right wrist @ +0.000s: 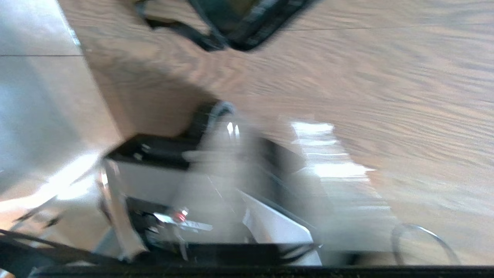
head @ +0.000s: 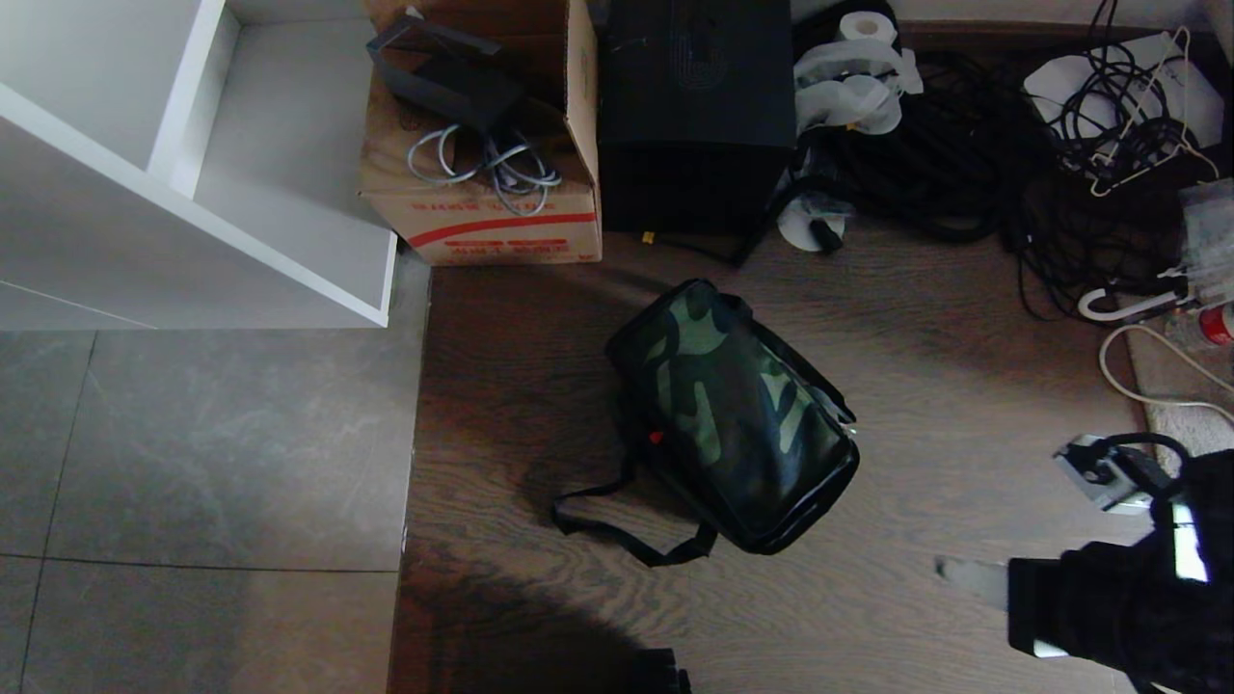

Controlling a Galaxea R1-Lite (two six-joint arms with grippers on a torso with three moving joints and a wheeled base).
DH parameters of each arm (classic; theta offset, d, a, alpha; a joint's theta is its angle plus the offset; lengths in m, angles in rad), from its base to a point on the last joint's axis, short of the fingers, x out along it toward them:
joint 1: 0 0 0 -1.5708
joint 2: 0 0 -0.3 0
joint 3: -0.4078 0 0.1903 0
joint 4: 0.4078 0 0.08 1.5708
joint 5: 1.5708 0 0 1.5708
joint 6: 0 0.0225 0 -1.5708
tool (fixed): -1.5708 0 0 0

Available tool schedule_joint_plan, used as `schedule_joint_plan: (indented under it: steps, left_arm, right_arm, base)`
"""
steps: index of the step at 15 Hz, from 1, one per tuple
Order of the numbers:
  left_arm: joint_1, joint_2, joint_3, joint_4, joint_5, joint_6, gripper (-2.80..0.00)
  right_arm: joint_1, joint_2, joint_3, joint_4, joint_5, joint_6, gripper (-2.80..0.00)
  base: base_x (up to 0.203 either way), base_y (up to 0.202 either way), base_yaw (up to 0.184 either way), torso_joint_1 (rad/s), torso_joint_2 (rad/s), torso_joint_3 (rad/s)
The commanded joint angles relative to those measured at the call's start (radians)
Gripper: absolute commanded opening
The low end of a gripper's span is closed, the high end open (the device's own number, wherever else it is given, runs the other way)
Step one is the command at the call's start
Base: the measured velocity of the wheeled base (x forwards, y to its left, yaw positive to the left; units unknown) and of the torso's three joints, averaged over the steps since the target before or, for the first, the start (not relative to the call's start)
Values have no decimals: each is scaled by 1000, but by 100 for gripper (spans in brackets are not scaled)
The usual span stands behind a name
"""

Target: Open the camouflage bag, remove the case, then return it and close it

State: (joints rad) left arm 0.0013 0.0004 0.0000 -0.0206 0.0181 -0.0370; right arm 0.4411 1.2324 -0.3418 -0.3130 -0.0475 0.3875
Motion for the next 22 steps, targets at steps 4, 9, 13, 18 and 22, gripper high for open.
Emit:
schedule_joint_plan:
  steps: [4, 9, 13, 18, 22]
  left_arm:
    - [0, 0, 9, -1, 1, 0, -280]
    - [0, 0, 9, -1, 0, 0, -280]
    - [0, 0, 11, -1, 0, 0, -280]
    - [0, 0, 9, -1, 0, 0, -280]
    - [0, 0, 10, 0, 2, 7, -280]
  right_arm:
    - [-217, -678, 69, 472, 35, -263, -280]
    - [-384, -1013, 283, 429, 56, -376, -280]
    - [-422, -1191, 322, 355, 57, -392, -280]
    - [-430, -1232, 336, 316, 43, -348, -280]
    - [-430, -1232, 336, 315, 41, -343, -280]
  base:
    - [0, 0, 0, 0, 0, 0]
    - [0, 0, 0, 0, 0, 0]
    - [0, 0, 0, 0, 0, 0]
    - [0, 0, 0, 0, 0, 0]
    - [0, 0, 0, 0, 0, 0]
